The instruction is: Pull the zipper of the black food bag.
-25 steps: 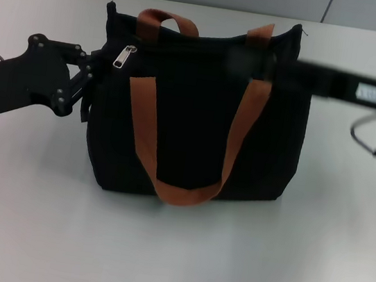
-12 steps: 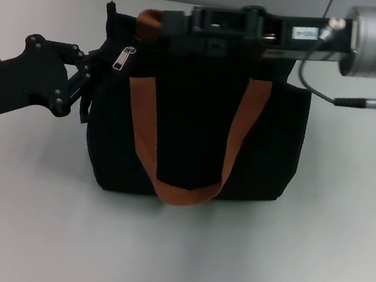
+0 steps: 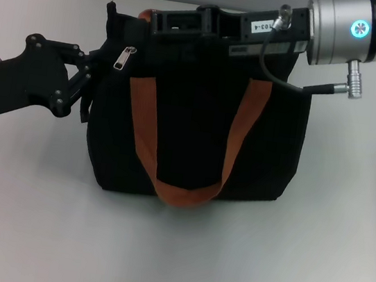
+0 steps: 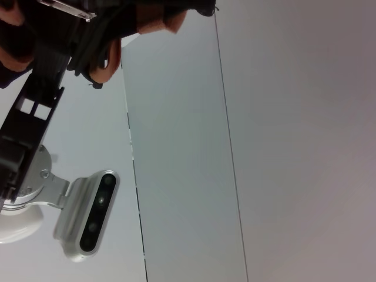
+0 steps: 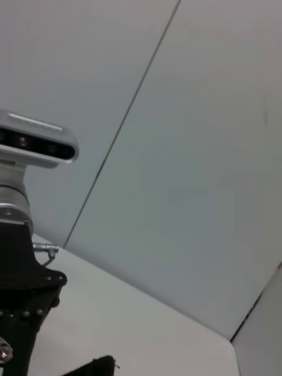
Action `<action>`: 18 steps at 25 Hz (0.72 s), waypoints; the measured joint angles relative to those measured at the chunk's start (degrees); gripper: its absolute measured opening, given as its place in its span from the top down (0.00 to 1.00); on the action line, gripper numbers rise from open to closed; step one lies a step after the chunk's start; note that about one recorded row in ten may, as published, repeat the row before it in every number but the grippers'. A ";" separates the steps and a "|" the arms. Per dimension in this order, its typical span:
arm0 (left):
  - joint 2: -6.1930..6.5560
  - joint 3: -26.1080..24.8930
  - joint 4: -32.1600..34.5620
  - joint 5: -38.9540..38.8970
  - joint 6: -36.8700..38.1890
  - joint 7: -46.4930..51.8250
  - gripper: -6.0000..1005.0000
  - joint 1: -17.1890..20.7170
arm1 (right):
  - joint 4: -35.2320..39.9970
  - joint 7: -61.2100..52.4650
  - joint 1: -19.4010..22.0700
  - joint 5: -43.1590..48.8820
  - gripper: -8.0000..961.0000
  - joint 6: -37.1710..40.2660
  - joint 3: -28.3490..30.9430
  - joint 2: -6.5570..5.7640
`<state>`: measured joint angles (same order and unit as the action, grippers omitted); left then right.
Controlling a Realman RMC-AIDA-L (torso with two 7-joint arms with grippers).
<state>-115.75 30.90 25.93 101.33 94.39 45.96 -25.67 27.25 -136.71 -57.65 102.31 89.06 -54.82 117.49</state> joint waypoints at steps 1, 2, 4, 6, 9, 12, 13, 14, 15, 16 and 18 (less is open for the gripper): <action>0.00 0.02 0.00 0.00 0.00 -0.03 0.97 -0.06 | 0.00 -0.38 -0.15 0.13 0.15 -0.47 -0.32 0.03; 0.00 0.04 0.00 0.00 0.00 -0.05 0.97 -0.12 | 0.00 -0.63 -0.23 0.18 0.15 -0.80 -0.56 0.05; 0.00 0.09 0.00 0.00 0.03 -0.06 0.97 -0.20 | 0.00 -1.07 -0.33 0.21 0.15 -1.59 -1.16 0.17; 0.00 0.18 0.00 0.00 0.16 -0.08 0.97 -0.30 | 0.00 -1.51 -0.43 0.23 0.15 -2.25 -1.77 0.33; 0.00 0.24 0.00 0.00 0.40 -0.08 0.97 -0.34 | 0.00 -2.24 -0.73 0.26 0.15 -3.15 -2.41 0.60; 0.00 0.29 0.33 0.00 1.17 -0.08 0.97 -0.36 | -0.07 -2.47 -0.97 0.26 0.15 -3.83 -2.45 0.63; 0.00 0.29 0.33 0.00 1.17 -0.08 0.97 -0.36 | -0.12 -2.50 -1.00 0.26 0.15 -3.98 -2.49 0.65; 0.00 0.30 0.66 0.00 1.56 -0.09 0.97 -0.30 | -0.17 -2.52 -1.04 0.26 0.15 -4.14 -2.57 0.67; 0.00 0.30 0.66 0.00 1.56 -0.09 0.97 -0.30 | -0.17 -2.52 -1.04 0.26 0.15 -4.14 -2.57 0.67; 0.00 0.30 0.75 0.00 1.67 -0.09 0.97 -0.30 | -0.20 -2.54 -1.06 0.26 0.15 -4.25 -2.73 0.70; 0.00 0.32 0.76 0.00 1.70 -0.09 0.96 -0.30 | -0.22 -2.74 -1.08 0.26 0.15 -4.59 -3.35 0.81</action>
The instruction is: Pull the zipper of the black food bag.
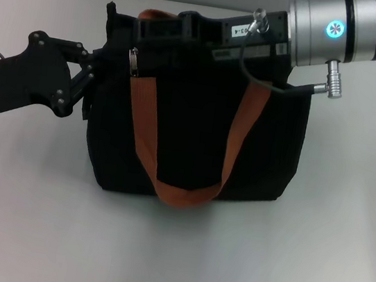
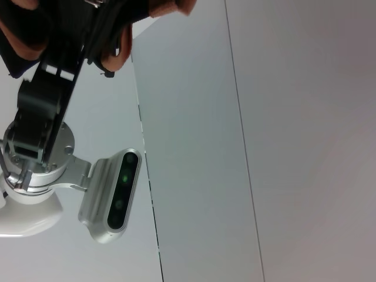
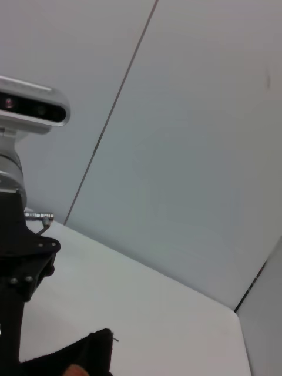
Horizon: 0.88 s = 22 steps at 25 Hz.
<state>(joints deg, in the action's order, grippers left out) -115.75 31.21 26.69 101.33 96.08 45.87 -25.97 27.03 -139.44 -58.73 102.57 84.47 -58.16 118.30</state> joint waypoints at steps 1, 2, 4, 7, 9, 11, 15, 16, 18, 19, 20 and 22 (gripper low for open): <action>0.00 0.06 0.04 0.00 0.11 0.00 0.96 -0.07 | 0.03 -0.45 0.00 0.00 0.15 -0.44 -0.73 0.16; 0.00 0.07 0.06 0.00 0.15 0.00 0.96 -0.11 | 0.06 -0.57 -0.01 0.00 0.15 -0.67 -1.00 0.27; 0.00 0.08 0.08 0.00 0.33 0.00 0.96 -0.17 | 0.13 -0.66 -0.06 0.00 0.15 -1.02 -1.35 0.45; 0.00 0.06 0.09 0.00 0.53 0.00 0.96 -0.19 | 0.17 -0.67 -0.14 0.00 0.15 -1.11 -1.45 0.46; 0.00 -0.07 0.12 0.00 0.88 0.00 0.96 -0.20 | 0.25 -0.68 -0.19 0.00 0.15 -1.13 -1.51 0.45; 0.00 -0.14 0.50 0.00 1.05 0.01 0.96 -0.22 | 0.54 -0.69 -0.23 0.00 0.15 -1.15 -1.76 0.45; 0.00 -0.22 0.66 0.00 1.06 0.05 0.96 -0.21 | 1.46 -0.72 -0.18 0.03 0.15 -1.14 -2.11 0.44; 0.03 -0.28 0.66 0.00 1.07 0.05 0.96 -0.14 | 2.45 -0.73 0.04 0.37 0.15 -1.13 -2.16 0.42; 0.08 -0.30 0.66 0.00 1.10 0.04 0.96 -0.11 | 2.90 -0.73 0.13 0.60 0.15 -1.12 -2.16 0.40; 0.14 -0.32 0.66 0.00 1.15 0.04 0.96 -0.09 | 3.32 -0.74 0.20 0.96 0.15 -1.11 -2.16 0.39; 0.17 -0.34 0.66 0.00 1.18 0.05 0.96 -0.08 | 3.59 -0.74 0.22 1.35 0.15 -1.10 -2.16 0.37; 0.18 -0.35 0.66 0.00 1.23 0.07 0.96 -0.07 | 3.84 -0.74 0.19 1.92 0.15 -1.09 -2.15 0.35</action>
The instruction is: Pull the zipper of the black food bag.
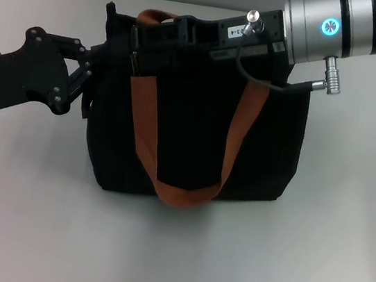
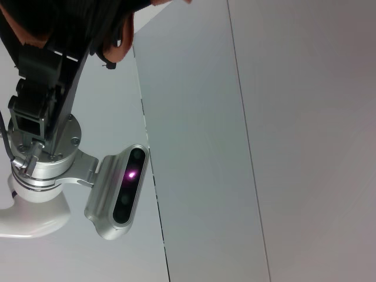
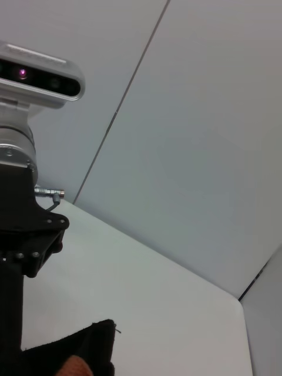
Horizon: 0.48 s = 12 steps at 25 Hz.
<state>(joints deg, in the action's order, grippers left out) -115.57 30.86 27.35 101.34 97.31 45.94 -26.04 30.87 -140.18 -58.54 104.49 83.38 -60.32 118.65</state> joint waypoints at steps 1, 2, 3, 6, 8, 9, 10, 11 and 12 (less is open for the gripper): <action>0.02 -0.01 0.00 0.00 0.00 0.05 0.96 0.02 | 0.04 0.00 -0.04 0.18 0.15 0.00 0.01 -0.01; 0.04 -0.01 -0.01 0.00 0.00 0.10 0.96 0.04 | 0.06 0.00 -0.08 0.28 0.15 0.00 0.01 -0.03; 0.06 -0.01 -0.01 0.00 0.00 0.16 0.96 0.06 | 0.12 0.00 -0.09 0.35 0.15 0.01 0.01 -0.06; 0.17 -0.05 -0.02 0.00 0.00 0.33 0.96 0.11 | 0.72 -0.01 0.02 0.75 0.15 0.01 0.02 -0.23; 0.20 -0.08 -0.02 0.00 0.00 0.43 0.96 0.14 | 1.24 -0.02 0.18 0.87 0.15 0.25 0.04 -0.29; 0.24 -0.34 -0.02 0.00 0.01 0.60 0.96 0.16 | 1.50 -0.02 0.21 0.89 0.15 0.51 0.05 -0.30; 0.24 -0.34 -0.02 0.00 0.01 0.60 0.96 0.16 | 1.50 -0.02 0.21 0.89 0.15 0.51 0.05 -0.30; 0.25 -0.61 -0.07 0.00 0.09 0.84 0.96 0.10 | 1.55 -0.02 0.21 0.89 0.15 0.56 0.05 -0.30; 0.25 -0.61 -0.07 0.00 0.09 0.84 0.96 0.10 | 1.60 -0.02 0.19 0.90 0.15 0.60 0.04 -0.30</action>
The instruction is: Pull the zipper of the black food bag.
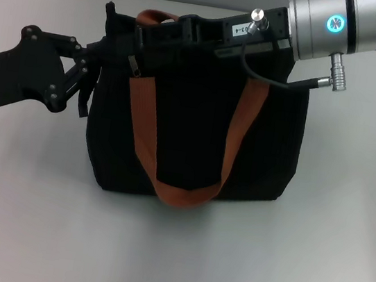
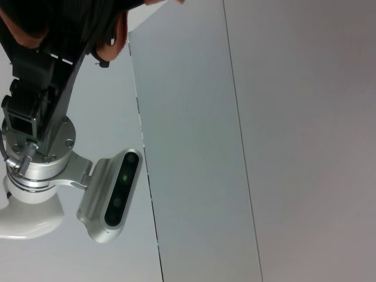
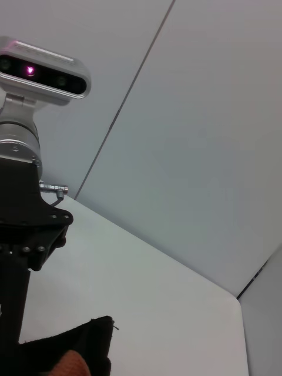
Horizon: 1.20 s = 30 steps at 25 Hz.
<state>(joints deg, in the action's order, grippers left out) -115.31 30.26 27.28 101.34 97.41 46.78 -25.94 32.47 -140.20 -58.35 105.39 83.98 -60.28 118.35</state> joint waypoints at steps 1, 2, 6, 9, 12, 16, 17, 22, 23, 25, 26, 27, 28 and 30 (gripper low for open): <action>0.01 -0.10 -0.02 0.00 0.06 0.21 0.96 -0.08 | 0.03 0.00 -0.04 0.02 0.15 0.02 0.00 0.00; 0.06 -0.11 -0.03 0.00 0.15 0.83 0.96 -0.29 | 0.05 0.13 -0.16 0.07 0.15 0.02 -0.01 0.08; 0.12 -0.11 0.00 0.00 0.16 1.93 0.96 -0.73 | 0.06 0.29 -0.31 0.11 0.15 0.03 -0.02 0.18; 0.12 -0.11 0.04 0.00 0.16 3.22 0.96 -1.21 | 0.05 0.39 -0.50 0.23 0.15 0.04 -0.02 0.35; 0.12 -0.11 0.27 0.00 0.18 5.31 0.96 -2.08 | 0.04 0.44 -0.72 0.72 0.15 -0.13 -0.02 0.47; 0.05 -0.11 0.92 0.00 0.40 6.37 0.96 -2.43 | -0.02 0.46 -0.92 0.84 0.15 -0.29 -0.02 0.53; -0.01 -0.11 1.38 0.01 0.57 7.11 0.96 -2.51 | 0.01 0.47 -0.94 0.85 0.15 -0.30 -0.05 0.54; 0.17 -0.11 1.60 0.02 1.16 7.44 0.96 -2.42 | 0.82 0.61 -0.58 0.90 0.15 -0.12 -0.10 0.49; 0.17 -0.11 1.60 0.02 1.16 7.44 0.96 -2.42 | 0.82 0.61 -0.58 0.90 0.15 -0.12 -0.10 0.49; 0.22 -0.15 1.61 0.00 1.30 7.44 0.96 -2.26 | 1.62 0.71 -0.17 1.04 0.15 -0.04 -0.10 0.48; 0.26 -0.16 1.63 0.00 1.38 7.45 0.96 -2.17 | 2.04 0.77 0.06 1.14 0.15 0.00 -0.11 0.47; 0.27 -0.18 1.64 -0.01 1.51 7.47 0.96 -2.06 | 2.70 0.81 0.49 1.29 0.16 0.06 -0.11 0.43; 0.27 -0.18 1.64 -0.01 1.51 7.47 0.96 -2.06 | 2.70 0.81 0.49 1.29 0.17 0.06 -0.11 0.43; 0.27 -0.19 1.64 -0.03 1.72 7.52 0.96 -2.01 | 2.97 0.81 0.76 1.32 0.18 0.09 -0.10 0.39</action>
<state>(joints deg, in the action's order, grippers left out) -115.04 30.06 28.92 101.31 99.13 54.29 -27.95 35.44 -139.39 -57.59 106.71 84.07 -60.38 118.74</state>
